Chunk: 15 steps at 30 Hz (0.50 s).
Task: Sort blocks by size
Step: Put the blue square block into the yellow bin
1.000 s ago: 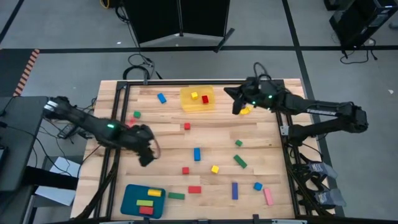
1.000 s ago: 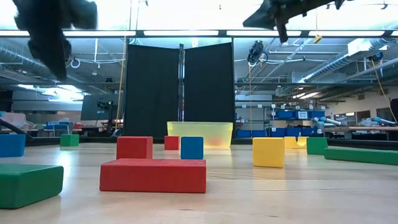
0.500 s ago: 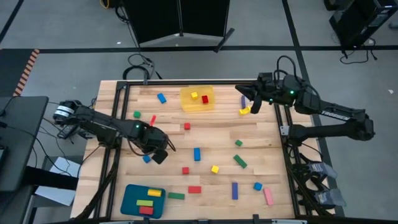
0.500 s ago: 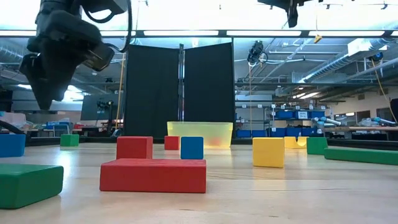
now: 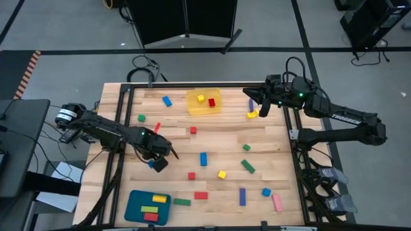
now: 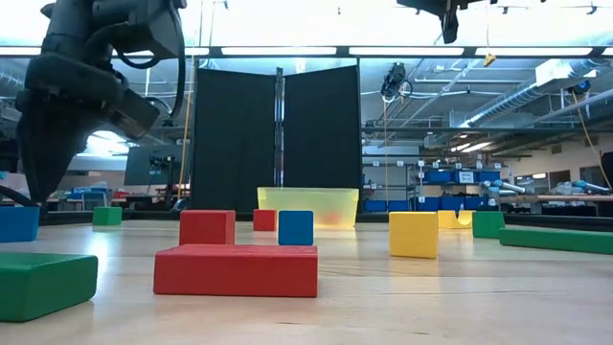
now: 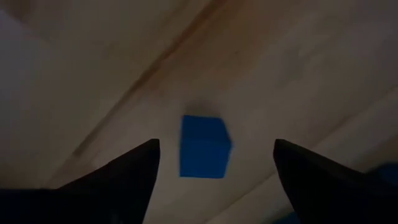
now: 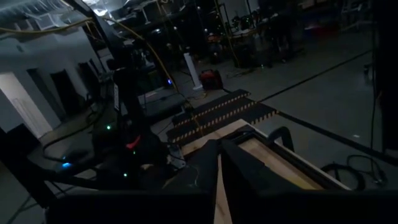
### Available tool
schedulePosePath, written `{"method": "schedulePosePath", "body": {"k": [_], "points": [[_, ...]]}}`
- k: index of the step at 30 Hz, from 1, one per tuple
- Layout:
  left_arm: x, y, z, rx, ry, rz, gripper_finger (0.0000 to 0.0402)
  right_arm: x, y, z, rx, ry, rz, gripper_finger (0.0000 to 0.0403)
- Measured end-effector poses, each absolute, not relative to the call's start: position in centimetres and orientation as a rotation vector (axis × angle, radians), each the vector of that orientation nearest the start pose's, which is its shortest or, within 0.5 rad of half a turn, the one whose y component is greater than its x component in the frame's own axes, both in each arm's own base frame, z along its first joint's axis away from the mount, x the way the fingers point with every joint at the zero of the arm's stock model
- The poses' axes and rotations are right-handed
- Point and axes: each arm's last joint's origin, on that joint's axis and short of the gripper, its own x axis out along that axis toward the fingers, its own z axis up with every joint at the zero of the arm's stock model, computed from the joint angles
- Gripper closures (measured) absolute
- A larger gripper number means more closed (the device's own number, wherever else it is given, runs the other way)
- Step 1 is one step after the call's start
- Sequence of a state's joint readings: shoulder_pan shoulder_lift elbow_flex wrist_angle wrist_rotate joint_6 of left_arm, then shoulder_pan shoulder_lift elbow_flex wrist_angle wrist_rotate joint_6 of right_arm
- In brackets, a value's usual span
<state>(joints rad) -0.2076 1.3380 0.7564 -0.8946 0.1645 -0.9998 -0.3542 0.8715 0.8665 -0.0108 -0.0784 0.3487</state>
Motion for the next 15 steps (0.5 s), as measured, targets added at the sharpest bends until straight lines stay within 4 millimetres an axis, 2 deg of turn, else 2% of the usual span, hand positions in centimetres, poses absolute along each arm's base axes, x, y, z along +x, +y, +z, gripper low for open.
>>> {"method": "schedulePosePath", "body": {"k": [8,15], "points": [[20.0,-5.1,17.4,-0.73,1.511,0.459,0.0087,18.1,-6.5,36.3,0.341,-0.033,-0.282,0.0391],[19.9,-5.4,16.0,-0.721,1.554,0.428,0.0088,18.1,-6.5,36.2,0.341,-0.025,-0.284,0.0365]]}}
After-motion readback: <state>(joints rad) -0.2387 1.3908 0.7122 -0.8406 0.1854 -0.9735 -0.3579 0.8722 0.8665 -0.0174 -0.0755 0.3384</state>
